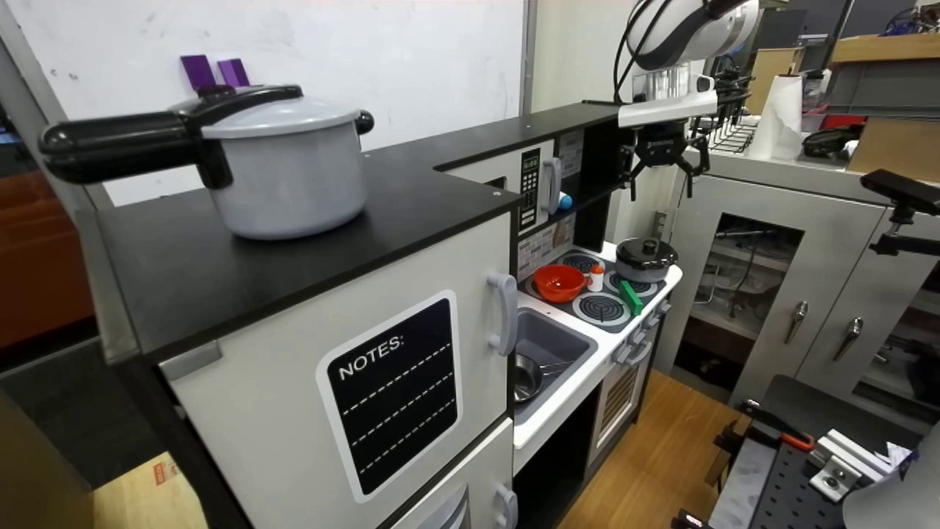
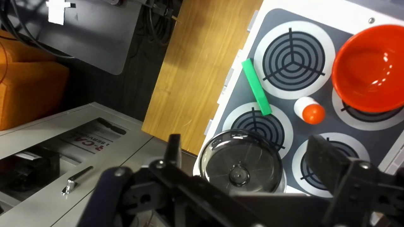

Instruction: Remove the black lid from the grey pot on the stove and place it inside the sink

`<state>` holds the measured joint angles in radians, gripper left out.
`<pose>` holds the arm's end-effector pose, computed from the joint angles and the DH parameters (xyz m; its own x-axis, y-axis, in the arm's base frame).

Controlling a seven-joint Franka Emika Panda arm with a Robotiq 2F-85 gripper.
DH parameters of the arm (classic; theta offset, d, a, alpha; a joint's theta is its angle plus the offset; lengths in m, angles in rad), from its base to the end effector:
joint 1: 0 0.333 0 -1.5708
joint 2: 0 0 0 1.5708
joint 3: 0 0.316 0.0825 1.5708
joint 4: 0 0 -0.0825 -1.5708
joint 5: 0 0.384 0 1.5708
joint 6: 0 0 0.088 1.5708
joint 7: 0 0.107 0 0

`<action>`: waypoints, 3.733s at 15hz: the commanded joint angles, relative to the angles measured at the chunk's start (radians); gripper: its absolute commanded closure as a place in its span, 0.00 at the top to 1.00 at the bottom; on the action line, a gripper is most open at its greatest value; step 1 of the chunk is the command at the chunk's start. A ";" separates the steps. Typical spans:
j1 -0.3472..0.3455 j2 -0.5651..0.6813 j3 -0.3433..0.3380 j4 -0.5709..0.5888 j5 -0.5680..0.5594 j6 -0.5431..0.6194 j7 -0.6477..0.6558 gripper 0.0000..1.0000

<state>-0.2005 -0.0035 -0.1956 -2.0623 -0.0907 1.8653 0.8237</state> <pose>0.4818 -0.2091 0.4204 0.3686 -0.9267 -0.0732 -0.9058 -0.3758 0.1958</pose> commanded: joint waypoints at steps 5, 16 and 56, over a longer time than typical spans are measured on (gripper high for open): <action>-0.017 0.161 -0.051 0.110 0.058 0.038 0.057 1.00; -0.027 0.188 -0.109 0.088 0.033 0.063 0.207 1.00; -0.036 0.345 -0.113 0.209 0.100 0.093 0.255 1.00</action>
<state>-0.2282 0.3262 -0.3131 -1.8675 0.0194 1.9650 1.1193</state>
